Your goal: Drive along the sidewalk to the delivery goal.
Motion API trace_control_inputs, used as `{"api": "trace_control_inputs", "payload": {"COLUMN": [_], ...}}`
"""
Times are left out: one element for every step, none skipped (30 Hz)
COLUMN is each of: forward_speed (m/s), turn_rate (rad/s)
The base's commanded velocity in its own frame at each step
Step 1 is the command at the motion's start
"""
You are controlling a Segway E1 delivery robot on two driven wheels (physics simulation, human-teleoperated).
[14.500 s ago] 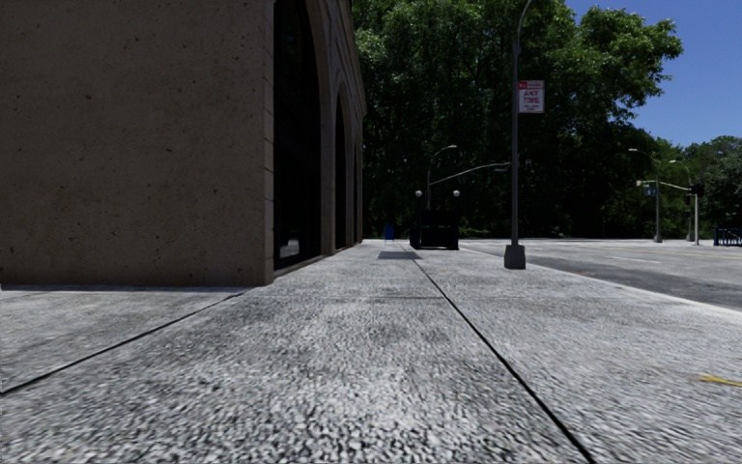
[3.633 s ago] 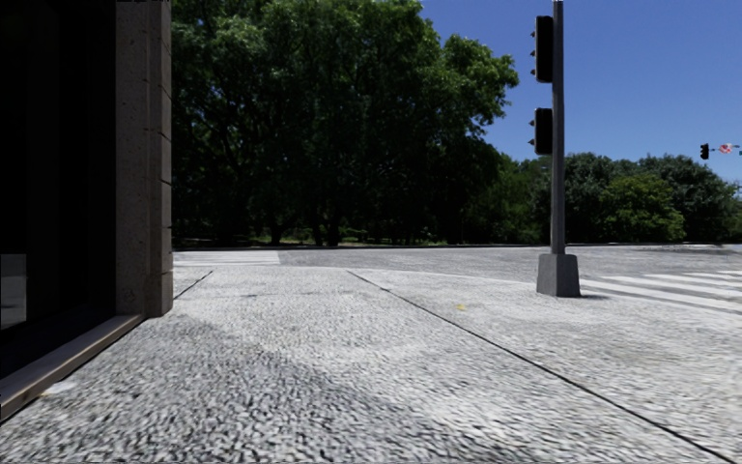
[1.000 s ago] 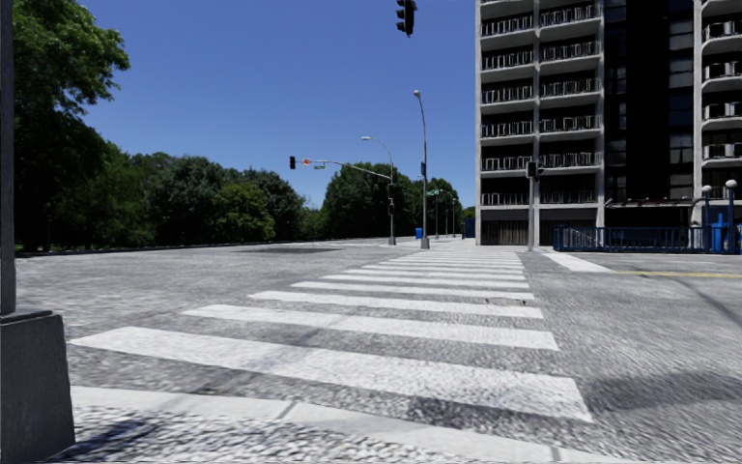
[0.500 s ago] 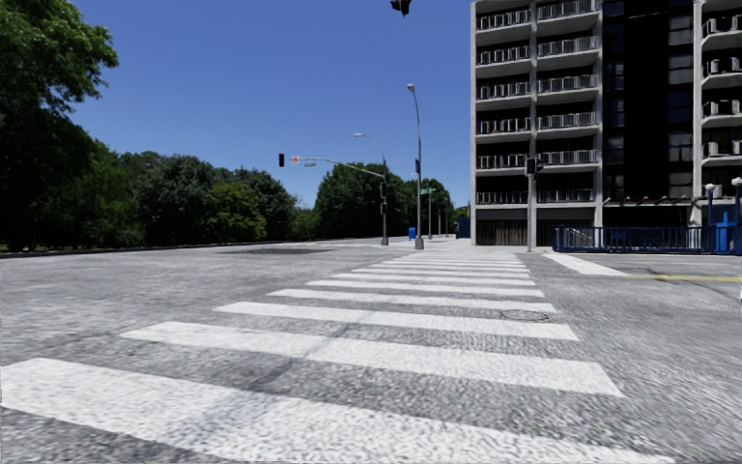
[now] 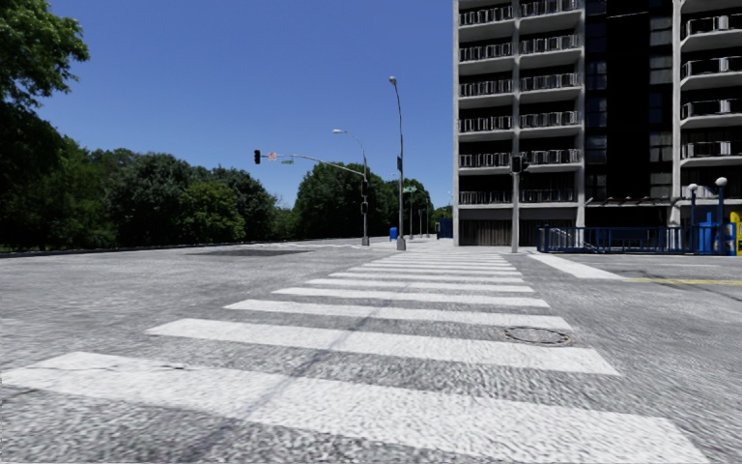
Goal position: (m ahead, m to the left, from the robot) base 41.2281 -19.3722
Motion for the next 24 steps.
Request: {"api": "trace_control_inputs", "payload": {"forward_speed": [1.48,1.48,1.48,1.48,1.48,1.48,1.48,1.48,1.48,1.48,1.48,1.48,1.48,1.48,1.48,1.48,1.48,1.48,1.48,1.48,1.48,1.48,1.48,1.48], "turn_rate": [-0.06,-0.06,-0.06,-0.06,-0.06,-0.06,-0.06,-0.06,-0.06,-0.06,-0.06,-0.06,-0.16,-0.26,-0.28,-0.29,-0.29,-0.29,-0.30,-0.30,-0.30,-0.30,-0.30,-0.30]}}
